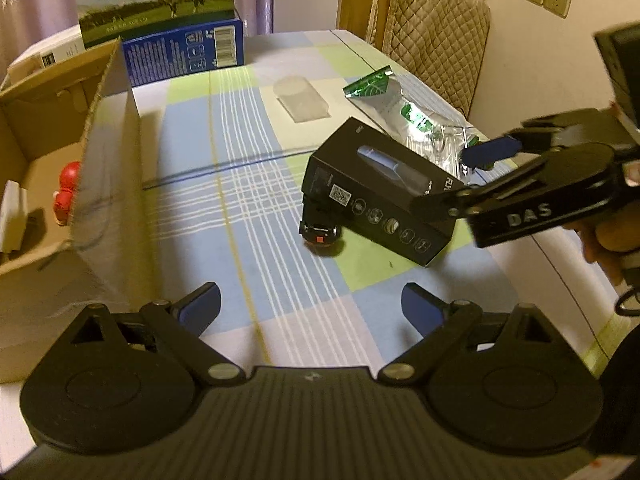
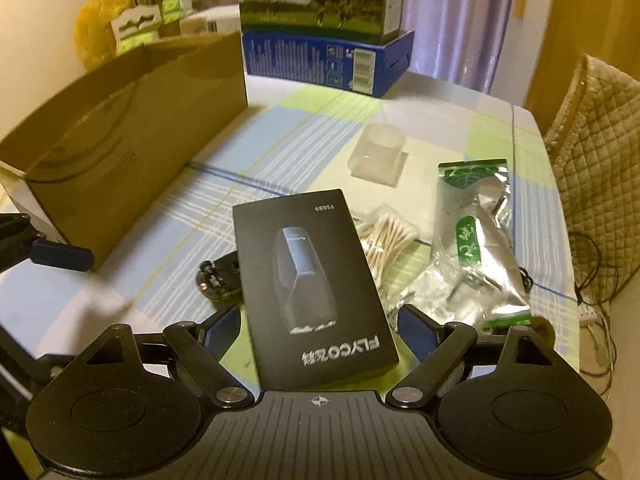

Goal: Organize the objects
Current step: 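Withdraw both tools from the box back toward the table, then grasp the black FLYCO box with the right tool while the left tool grasps the black toy car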

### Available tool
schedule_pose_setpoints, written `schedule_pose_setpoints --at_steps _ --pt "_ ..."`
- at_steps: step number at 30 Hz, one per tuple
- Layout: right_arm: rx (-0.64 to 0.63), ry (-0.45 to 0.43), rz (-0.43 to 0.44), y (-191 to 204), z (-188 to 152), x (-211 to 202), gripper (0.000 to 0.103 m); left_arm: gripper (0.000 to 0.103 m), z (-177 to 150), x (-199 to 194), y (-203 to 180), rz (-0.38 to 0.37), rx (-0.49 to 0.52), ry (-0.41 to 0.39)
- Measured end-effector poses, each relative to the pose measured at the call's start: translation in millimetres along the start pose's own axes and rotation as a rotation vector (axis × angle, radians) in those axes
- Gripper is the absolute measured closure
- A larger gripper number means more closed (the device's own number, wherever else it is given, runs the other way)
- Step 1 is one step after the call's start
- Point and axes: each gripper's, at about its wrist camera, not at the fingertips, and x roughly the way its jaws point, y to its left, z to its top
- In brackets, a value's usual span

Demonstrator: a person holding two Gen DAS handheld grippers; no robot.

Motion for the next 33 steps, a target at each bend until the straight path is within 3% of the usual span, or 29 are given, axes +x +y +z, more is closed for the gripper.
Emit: schedule_pose_setpoints --at_steps 6,16,24,33 --pt "-0.053 0.054 0.012 1.7 6.1 25.0 0.02 0.008 -3.6 11.9 3.4 -0.018 -0.016 0.012" --pt "0.019 0.068 0.003 1.2 7.8 21.9 0.025 0.008 -4.9 19.3 9.0 -0.03 -0.04 0.012" --pt "0.192 0.029 -0.08 -3.2 -14.8 -23.1 0.026 0.009 -2.2 20.5 1.4 -0.017 -0.009 -0.015" --pt "0.378 -0.012 -0.207 -1.3 -51.1 -57.1 0.026 0.02 6.0 39.1 -10.5 0.032 0.027 -0.057"
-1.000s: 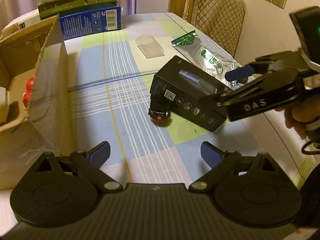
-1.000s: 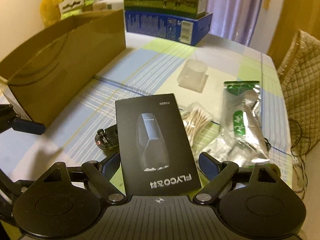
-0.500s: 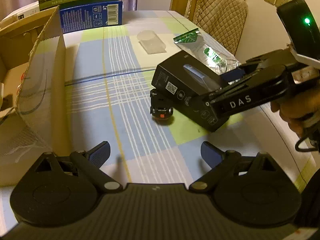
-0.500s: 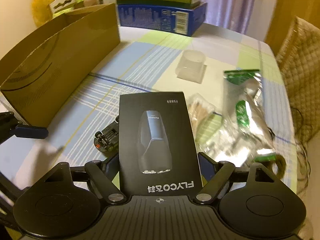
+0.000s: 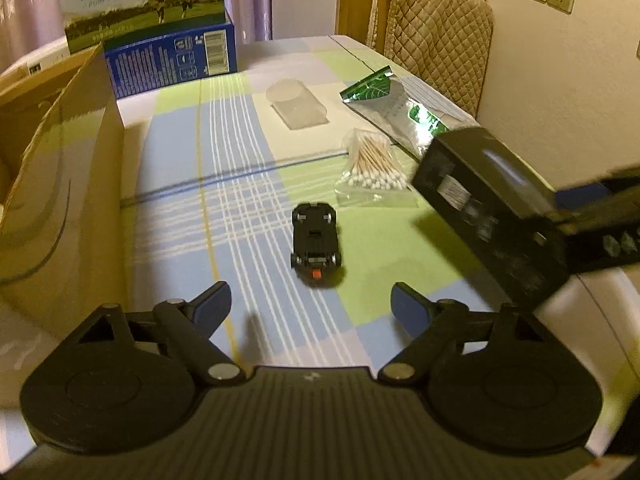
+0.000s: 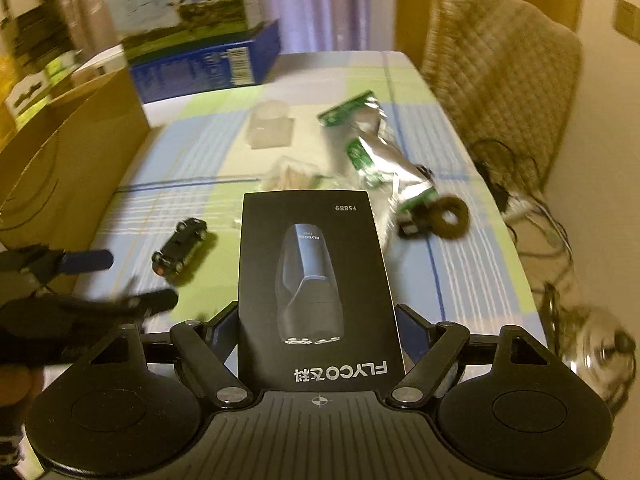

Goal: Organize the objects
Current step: 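Grasp the black FLYCO box with the right tool while the left tool grasps the black toy car, then carry the toy car and FLYCO box over the cardboard box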

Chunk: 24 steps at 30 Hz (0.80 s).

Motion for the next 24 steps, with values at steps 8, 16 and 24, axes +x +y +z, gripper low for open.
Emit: schedule_pose_setpoints --at_steps 8,16,24 --pt "0.025 0.022 -0.039 0.8 -21.7 5.1 0.026 0.037 14.5 29.8 -1.8 0.006 0.016 -0.023" --pt "0.017 0.004 -0.055 5.9 -27.9 6.6 0.026 0.074 24.8 52.2 -2.7 0.01 0.028 0.007" --pt "0.002 0.044 -0.053 7.1 -25.3 18.3 0.025 0.075 -7.3 15.3 -0.1 0.002 0.028 0.039"
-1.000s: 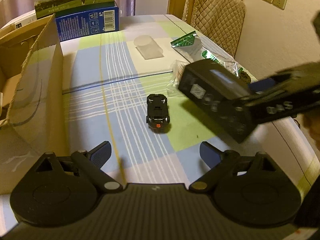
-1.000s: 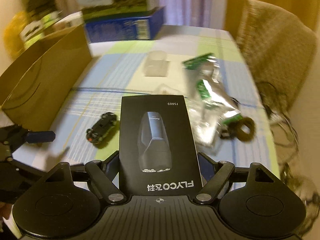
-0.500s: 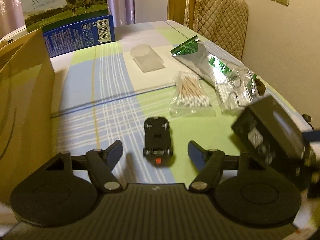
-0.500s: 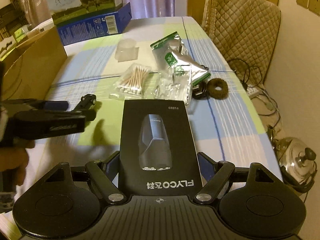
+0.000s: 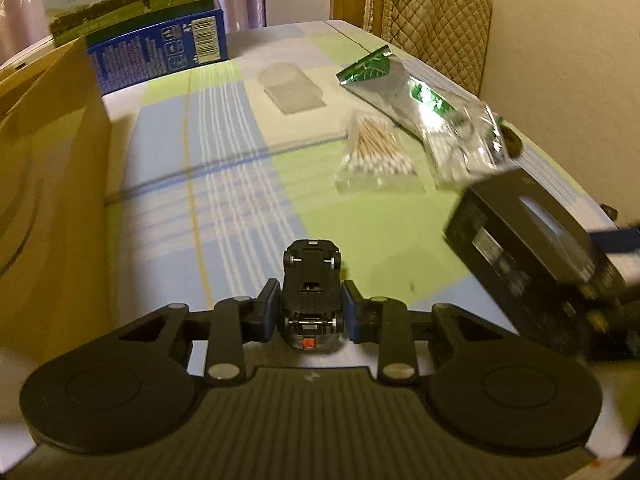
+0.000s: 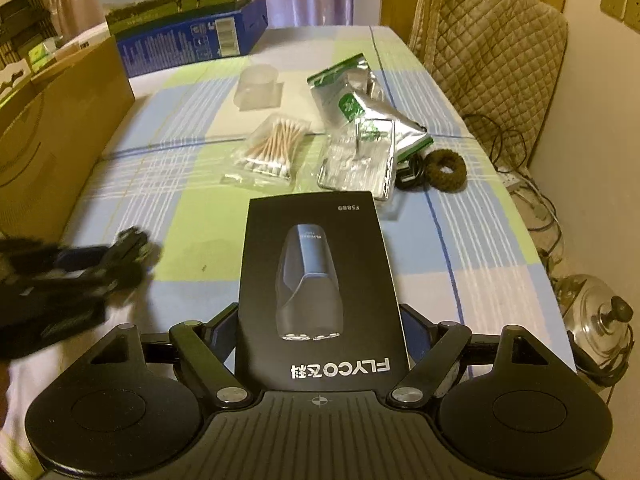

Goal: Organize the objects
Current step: 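Carry the toy car and FLYCO box over the cardboard box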

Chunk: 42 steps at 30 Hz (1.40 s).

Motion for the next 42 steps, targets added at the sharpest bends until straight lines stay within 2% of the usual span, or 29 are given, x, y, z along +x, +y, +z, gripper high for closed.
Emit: schedule_pose_setpoints --at_steps 9,20,33,42 --pt "-0.002 0.015 0.015 -2.1 8.4 14.4 0.025 0.075 -28.5 -24.2 2.9 0.015 -0.009 -0.003" --pt "-0.008 0.015 -0.003 -0.3 6.7 14.2 0.026 0.076 -29.7 -24.3 2.4 0.016 -0.016 0.005" --pt "-0.002 -0.019 0.011 8.5 -2.2 -17.8 0.027 0.076 -28.8 -47.3 2.4 0.011 -0.02 -0.011" --pt "0.003 -0.008 0.031 13.2 -8.5 -17.2 0.026 0.075 -43.0 -45.7 0.5 0.001 -0.016 0.041"
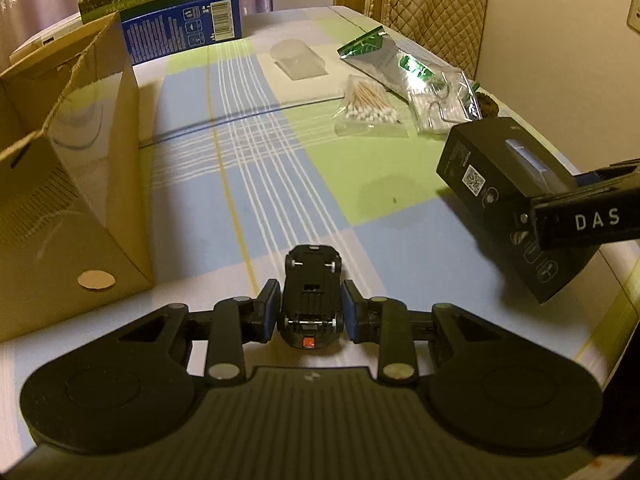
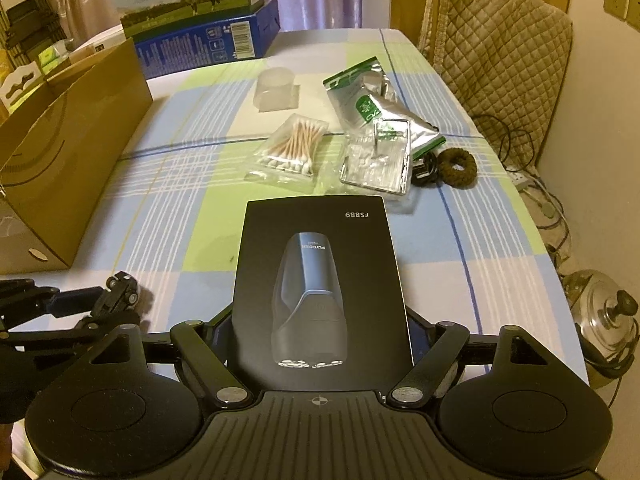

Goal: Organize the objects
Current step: 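Carry the toy car and FLYCO box over the cardboard box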

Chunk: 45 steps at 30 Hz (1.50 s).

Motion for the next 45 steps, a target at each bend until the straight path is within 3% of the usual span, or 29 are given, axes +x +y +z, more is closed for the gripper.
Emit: schedule_pose_setpoints --at_steps 8,10,21,34,45 --pt "0.004 -0.008 -0.004 -1.0 3.5 3.1 0.026 0.072 5.6 7.7 -0.2 0.008 0.008 0.007" --pt "0.004 -0.01 -0.004 -0.6 4.1 3.6 0.027 0.076 4.1 7.9 -1.2 0.01 0.012 0.012" --pt "-0.012 -0.053 0.005 9.9 10.7 -16.3 0.027 0.077 8.2 -8.9 -0.5 0.019 0.008 -0.022" --pt "-0.033 -0.143 0.058 44.4 24.7 -68.9 0.027 0.077 24.9 -76.4 17.0 0.044 -0.043 -0.137" --pt "-0.115 -0.192 0.178 116.2 63.2 -97.3 0.027 0.077 32.1 -144.1 68.6 0.138 -0.088 -0.218"
